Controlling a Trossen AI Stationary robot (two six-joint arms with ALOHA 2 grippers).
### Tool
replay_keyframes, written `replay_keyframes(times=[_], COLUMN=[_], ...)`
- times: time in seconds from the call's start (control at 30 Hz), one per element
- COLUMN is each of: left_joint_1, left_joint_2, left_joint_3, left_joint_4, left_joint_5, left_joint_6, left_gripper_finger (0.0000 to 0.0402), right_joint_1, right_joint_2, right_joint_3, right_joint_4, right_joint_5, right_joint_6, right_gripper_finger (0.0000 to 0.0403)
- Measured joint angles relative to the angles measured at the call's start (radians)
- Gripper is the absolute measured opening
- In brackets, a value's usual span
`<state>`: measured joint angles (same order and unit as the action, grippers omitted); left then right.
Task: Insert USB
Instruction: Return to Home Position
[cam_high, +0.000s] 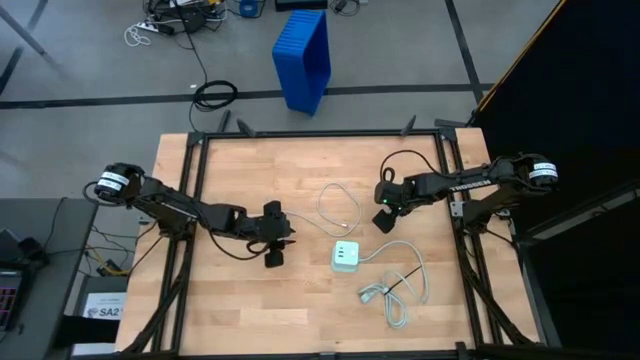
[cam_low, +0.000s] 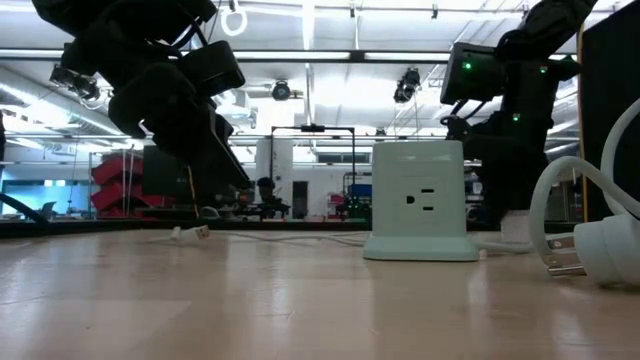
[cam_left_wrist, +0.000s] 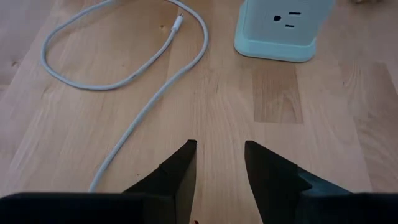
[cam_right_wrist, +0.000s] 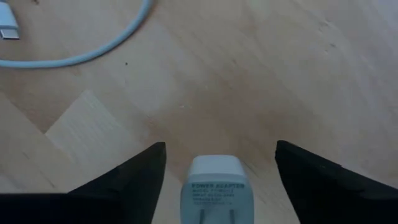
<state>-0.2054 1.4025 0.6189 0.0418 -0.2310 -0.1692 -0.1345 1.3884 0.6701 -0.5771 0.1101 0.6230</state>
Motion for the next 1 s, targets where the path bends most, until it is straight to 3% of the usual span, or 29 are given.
replay_keyframes(times=[0.3, 0.43, 0.6, 0.8, 1.0], left_joint_1=[0.000, 0.000, -0.003, -0.027, -0.032], left_joint_2=[0.000, 0.000, 0.000, 0.000, 0.000], left_joint_3=[0.000, 0.000, 0.000, 0.000, 0.000], left_joint_4=[0.001, 0.000, -0.009, -0.031, -0.031], left_joint_5=[0.000, 0.000, 0.000, 0.000, 0.000], left_joint_6=[0.000, 0.000, -0.004, -0.020, -0.020], left_gripper_finger=[0.0122, 0.0122, 0.0122, 0.0122, 0.0122], right_joint_1=[0.000, 0.000, 0.044, 0.218, 0.507], right_joint_2=[0.000, -0.022, -0.103, -0.278, -0.499], right_joint_3=[0.057, 0.143, 0.199, 0.161, 0.033], right_joint_4=[0.043, 0.070, 0.152, 0.179, 0.245], right_joint_5=[0.030, 0.035, 0.123, 0.306, 0.584], right_joint_6=[-0.034, -0.081, -0.155, -0.212, -0.186], right_gripper_finger=[0.0316, 0.0307, 0.0285, 0.0237, 0.0181])
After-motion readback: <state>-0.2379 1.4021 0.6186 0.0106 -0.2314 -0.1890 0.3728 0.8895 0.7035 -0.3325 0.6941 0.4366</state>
